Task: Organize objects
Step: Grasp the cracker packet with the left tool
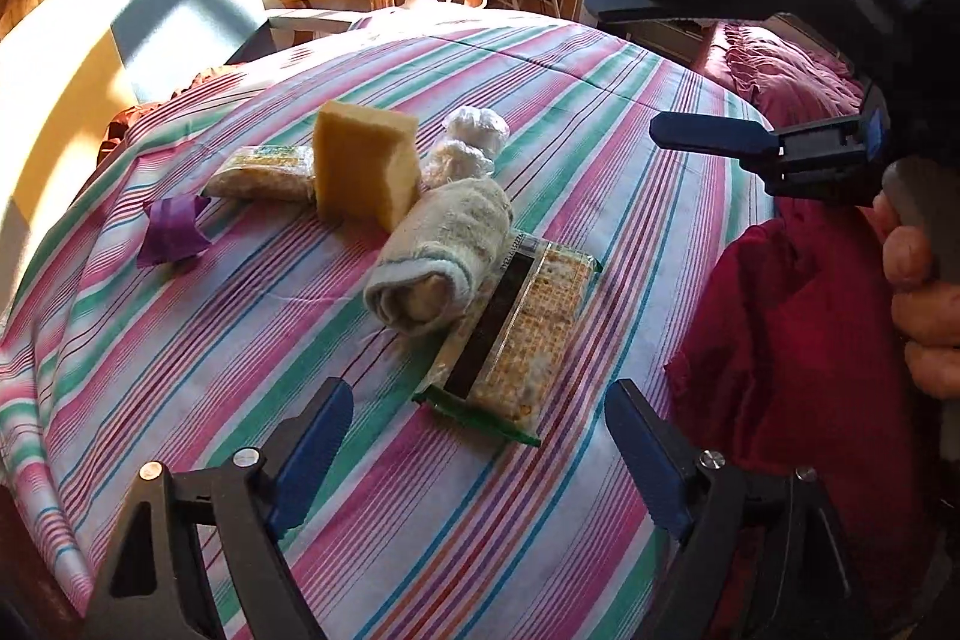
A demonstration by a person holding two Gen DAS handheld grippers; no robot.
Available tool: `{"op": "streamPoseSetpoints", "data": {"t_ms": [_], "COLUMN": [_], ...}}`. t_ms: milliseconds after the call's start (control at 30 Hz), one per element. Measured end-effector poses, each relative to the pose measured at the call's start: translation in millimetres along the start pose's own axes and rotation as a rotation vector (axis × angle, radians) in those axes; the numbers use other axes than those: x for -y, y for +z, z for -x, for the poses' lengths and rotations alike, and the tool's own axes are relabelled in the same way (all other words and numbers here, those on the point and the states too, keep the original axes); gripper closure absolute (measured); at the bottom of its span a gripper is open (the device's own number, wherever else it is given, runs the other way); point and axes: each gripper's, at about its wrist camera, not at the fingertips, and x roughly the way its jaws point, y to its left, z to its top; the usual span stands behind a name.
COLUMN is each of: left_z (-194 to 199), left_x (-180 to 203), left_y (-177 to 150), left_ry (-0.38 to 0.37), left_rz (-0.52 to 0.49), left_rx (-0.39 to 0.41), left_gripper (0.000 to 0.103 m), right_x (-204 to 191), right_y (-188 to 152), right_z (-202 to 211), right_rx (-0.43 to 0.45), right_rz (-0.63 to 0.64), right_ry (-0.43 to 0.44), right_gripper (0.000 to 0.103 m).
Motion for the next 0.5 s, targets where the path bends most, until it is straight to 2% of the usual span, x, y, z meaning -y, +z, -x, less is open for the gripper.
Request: {"op": "streamPoseSetpoints", "data": {"t_ms": [67, 200, 267, 300, 333, 367, 500], "left_z": [-11.7, -34.4, -43.4, -40.3, -37.6, -33.5, -11.2], "left_x": [1.7, 6.9, 7.2, 7.6, 7.3, 6.6, -4.5], "left_y": [5.4, 9.1, 7.6, 5.8, 3.2, -0.4, -29.3], "left_ry": [-0.008, -0.006, -0.021, -0.013, -0.027, -0.032, -0.029], "left_rz": [-0.011, -0.035, -0.03, -0.031, -0.028, -0.023, 0.022], "left_rx": [-0.015, -0.055, -0.083, -0.056, -0.052, -0.047, -0.036], "left_gripper": [0.008, 0.011, 0.039, 0.041, 0.05, 0.053, 0.053], "right_x": [0.4, 2.0, 2.2, 2.2, 2.2, 2.3, 1.1], "right_y": [0.1, 0.4, 0.1, 0.1, 0.1, -0.2, -1.5], "right_z": [-0.7, -1.5, -1.6, -1.7, -1.8, -2.2, -4.3], "right_rx": [-0.005, -0.009, -0.009, -0.01, -0.011, -0.014, -0.028], "right_rz": [-0.002, -0.011, -0.012, -0.012, -0.011, -0.01, -0.002], "right_ry": [0.006, 0.021, 0.022, 0.022, 0.022, 0.022, 0.012], "right_gripper": [0.028, 0.028, 0.028, 0.028, 0.028, 0.028, 0.028]}}
